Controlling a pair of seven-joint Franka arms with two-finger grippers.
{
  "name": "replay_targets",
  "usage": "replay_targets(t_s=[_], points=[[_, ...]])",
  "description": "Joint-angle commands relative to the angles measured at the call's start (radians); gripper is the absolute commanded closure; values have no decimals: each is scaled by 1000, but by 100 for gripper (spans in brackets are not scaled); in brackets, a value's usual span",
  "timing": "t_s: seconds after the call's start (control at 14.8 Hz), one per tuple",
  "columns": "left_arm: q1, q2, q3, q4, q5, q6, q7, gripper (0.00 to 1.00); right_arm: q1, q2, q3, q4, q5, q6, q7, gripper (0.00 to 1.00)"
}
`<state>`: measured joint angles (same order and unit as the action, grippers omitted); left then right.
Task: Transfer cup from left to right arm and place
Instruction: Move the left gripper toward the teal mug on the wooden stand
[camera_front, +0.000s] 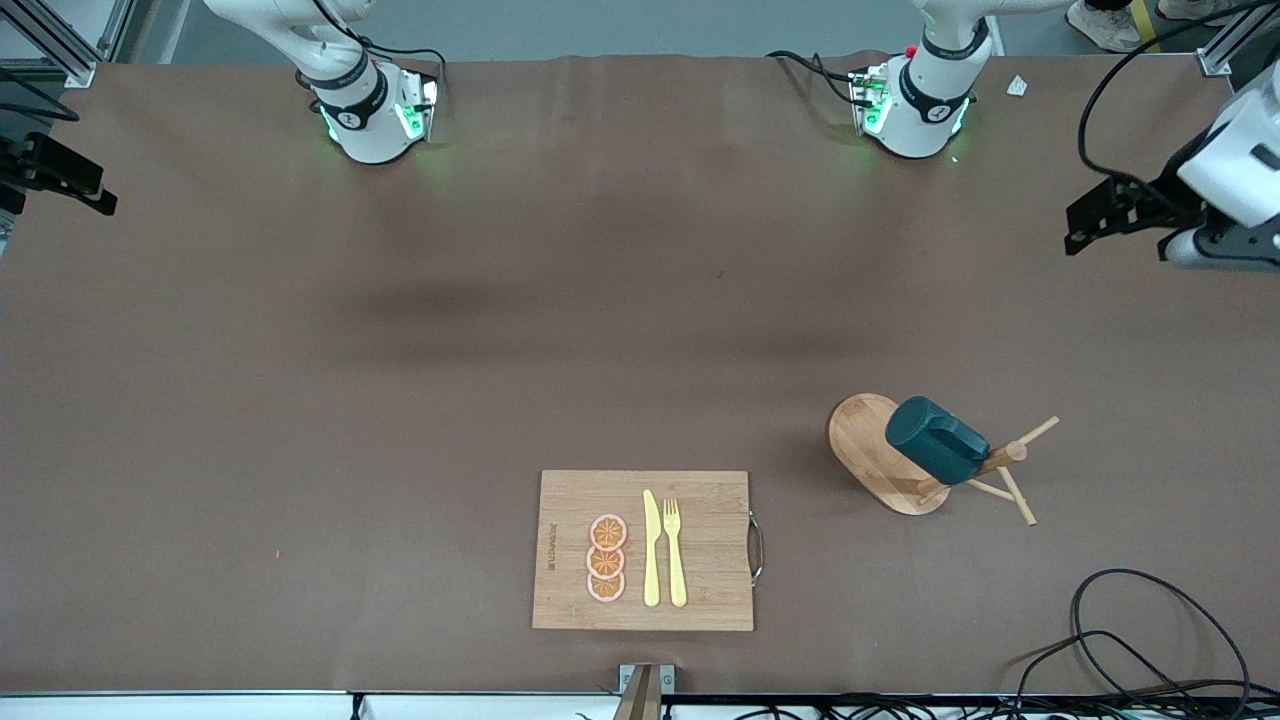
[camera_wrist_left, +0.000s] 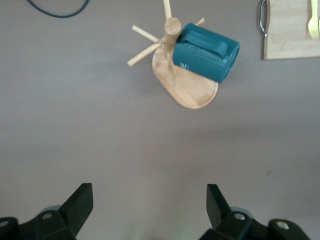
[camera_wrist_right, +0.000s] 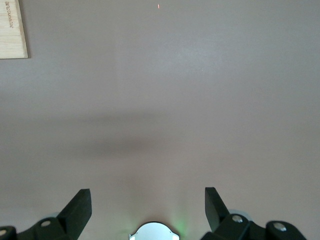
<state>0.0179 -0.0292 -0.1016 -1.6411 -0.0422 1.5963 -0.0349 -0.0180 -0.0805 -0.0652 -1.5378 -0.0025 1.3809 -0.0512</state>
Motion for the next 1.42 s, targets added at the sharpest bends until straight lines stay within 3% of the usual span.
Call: replay_targets(t_s=[0.0, 0.41, 0.61, 0.81, 1.35], points=[[51, -37, -1, -159, -114, 141, -37, 0, -2, -31, -1, -30, 16, 1, -1, 0], [109, -37, -3, -457, -339, 485, -39, 0, -7, -31, -2, -30, 15, 3, -6, 0], [109, -17, -3, -560, -494, 647, -40, 0, -7, -31, -2, -30, 15, 3, -7, 0], [103, 24, -12, -595, -684, 741, -39, 0, -8, -31, -4, -28, 15, 6, -7, 0], [102, 101, -12, -603, -1082, 751, 74, 0, -2, -31, 2, -27, 15, 9, -9, 0]])
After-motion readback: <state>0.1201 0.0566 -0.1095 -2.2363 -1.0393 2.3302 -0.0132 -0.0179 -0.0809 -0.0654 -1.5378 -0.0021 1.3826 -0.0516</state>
